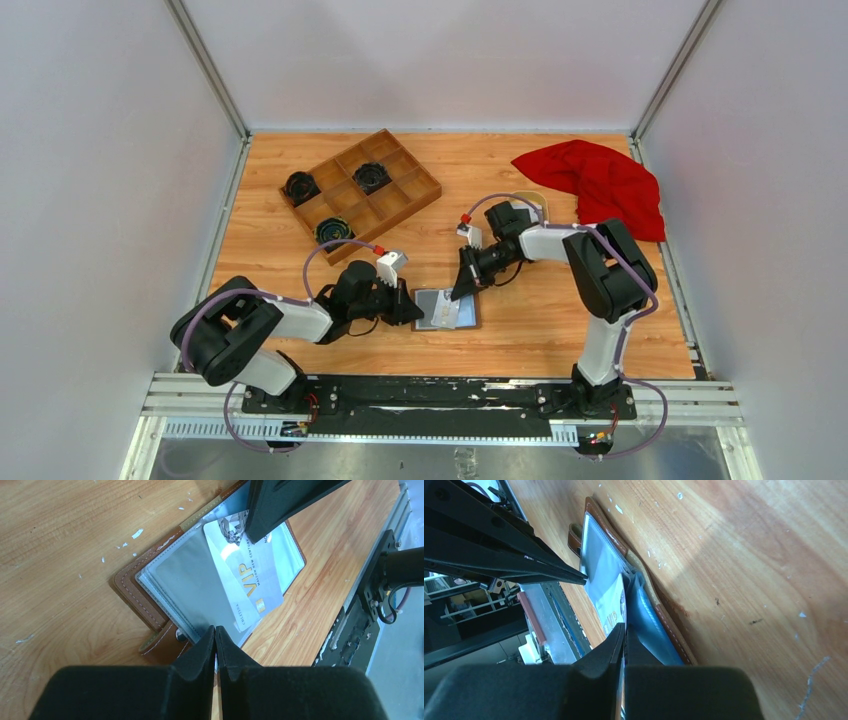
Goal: Put the credit cards into the card holder
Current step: Insert the credit card into the card holder.
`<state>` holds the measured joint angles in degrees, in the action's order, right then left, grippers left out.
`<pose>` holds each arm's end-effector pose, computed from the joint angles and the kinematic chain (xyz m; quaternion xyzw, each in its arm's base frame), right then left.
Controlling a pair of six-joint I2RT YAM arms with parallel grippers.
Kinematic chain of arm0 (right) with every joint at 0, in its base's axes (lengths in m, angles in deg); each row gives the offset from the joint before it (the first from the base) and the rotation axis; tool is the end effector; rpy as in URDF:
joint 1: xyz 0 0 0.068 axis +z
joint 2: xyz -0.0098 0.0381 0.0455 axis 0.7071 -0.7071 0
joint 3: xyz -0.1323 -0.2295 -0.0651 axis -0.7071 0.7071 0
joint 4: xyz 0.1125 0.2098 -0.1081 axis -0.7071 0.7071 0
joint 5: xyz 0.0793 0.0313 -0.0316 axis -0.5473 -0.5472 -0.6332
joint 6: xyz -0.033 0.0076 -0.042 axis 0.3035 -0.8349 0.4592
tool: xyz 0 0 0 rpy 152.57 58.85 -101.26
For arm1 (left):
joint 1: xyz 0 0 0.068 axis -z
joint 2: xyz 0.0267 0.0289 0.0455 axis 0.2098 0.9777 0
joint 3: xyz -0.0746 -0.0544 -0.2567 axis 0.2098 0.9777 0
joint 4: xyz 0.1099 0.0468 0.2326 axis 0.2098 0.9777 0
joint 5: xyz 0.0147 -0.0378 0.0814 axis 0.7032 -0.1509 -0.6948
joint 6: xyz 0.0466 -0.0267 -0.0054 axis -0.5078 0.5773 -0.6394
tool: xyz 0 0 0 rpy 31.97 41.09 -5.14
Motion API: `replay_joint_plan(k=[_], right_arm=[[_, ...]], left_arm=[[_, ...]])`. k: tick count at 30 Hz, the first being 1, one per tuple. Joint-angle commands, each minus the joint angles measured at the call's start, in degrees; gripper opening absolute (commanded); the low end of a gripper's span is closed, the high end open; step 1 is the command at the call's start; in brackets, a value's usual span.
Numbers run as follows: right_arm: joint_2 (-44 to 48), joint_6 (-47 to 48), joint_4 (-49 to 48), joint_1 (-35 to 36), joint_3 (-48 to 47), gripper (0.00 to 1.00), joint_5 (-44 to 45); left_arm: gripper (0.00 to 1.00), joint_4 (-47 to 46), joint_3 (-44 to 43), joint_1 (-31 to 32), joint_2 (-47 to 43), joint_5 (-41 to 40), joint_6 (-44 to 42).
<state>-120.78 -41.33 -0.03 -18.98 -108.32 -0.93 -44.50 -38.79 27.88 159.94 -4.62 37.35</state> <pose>0.2901 0.1739 0.1275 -0.2085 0.8458 0.4887 0.0486 0.1676 -0.1586 0.1173 0.1604 0.8424 -0.4218 0.2945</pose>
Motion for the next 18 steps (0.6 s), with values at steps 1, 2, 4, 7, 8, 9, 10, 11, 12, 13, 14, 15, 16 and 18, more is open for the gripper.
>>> replay_joint_plan(k=[1, 2, 4, 7, 8, 9, 10, 11, 12, 13, 14, 15, 16, 18], right_arm=[[-2.6, 1.6, 4.9, 1.1, -1.2, 0.0, 4.1], [-2.9, 1.6, 5.3, 1.2, -1.5, 0.0, 4.1], [-3.5, 1.7, 6.2, 1.4, -2.1, 0.0, 4.3], [-4.3, 1.7, 7.0, 1.9, -2.9, 0.0, 4.5], [-4.6, 1.7, 7.1, 2.1, -3.0, 0.0, 4.4], [-4.8, 1.6, 7.1, 2.4, -3.3, 0.0, 4.4], [-5.0, 1.5, 7.2, 2.6, -3.6, 0.0, 4.3], [-5.2, 1.4, 7.3, 2.8, -3.9, 0.0, 4.1], [-5.6, 1.3, 7.4, 2.8, -4.3, 0.0, 4.0], [-5.8, 1.1, 7.6, 3.0, -4.5, 0.0, 3.8], [-6.2, 1.0, 7.6, 3.1, -4.8, 0.0, 3.6], [-6.5, 0.9, 7.6, 3.1, -5.1, 0.0, 3.3], [-6.6, 0.6, 7.6, 3.2, -5.3, 0.0, 2.9], [-7.4, 0.3, 7.6, 3.2, -6.1, 0.0, 1.9]], left_arm=[[0.08, 2.9, 1.0, 0.3, 1.2, -1.0, -2.0], [0.08, 2.9, 1.0, 0.3, 1.1, -0.9, -2.2], [0.08, 2.9, 1.0, 0.3, 1.1, -0.8, -2.3], [0.08, 2.9, 0.9, 0.3, 1.0, -0.7, -2.4], [0.08, 2.9, 0.9, 0.3, 1.0, -0.6, -2.5], [0.08, 2.9, 0.9, 0.3, 1.0, -0.5, -2.6], [0.08, 2.9, 0.9, 0.3, 1.0, -0.5, -2.6], [0.08, 2.9, 0.8, 0.3, 1.0, -0.3, -2.6], [0.08, 2.9, 0.8, 0.3, 1.1, -0.2, -2.7], [0.08, 2.9, 0.7, 0.3, 1.1, -0.1, -2.7], [0.08, 2.9, 0.7, 0.3, 1.2, -0.1, -2.8], [0.08, 2.9, 0.6, 0.3, 1.2, 0.0, -2.8], [0.08, 2.9, 0.6, 0.3, 1.3, 0.1, -2.8], [0.08, 2.9, 0.6, 0.3, 1.5, 0.2, -2.8]])
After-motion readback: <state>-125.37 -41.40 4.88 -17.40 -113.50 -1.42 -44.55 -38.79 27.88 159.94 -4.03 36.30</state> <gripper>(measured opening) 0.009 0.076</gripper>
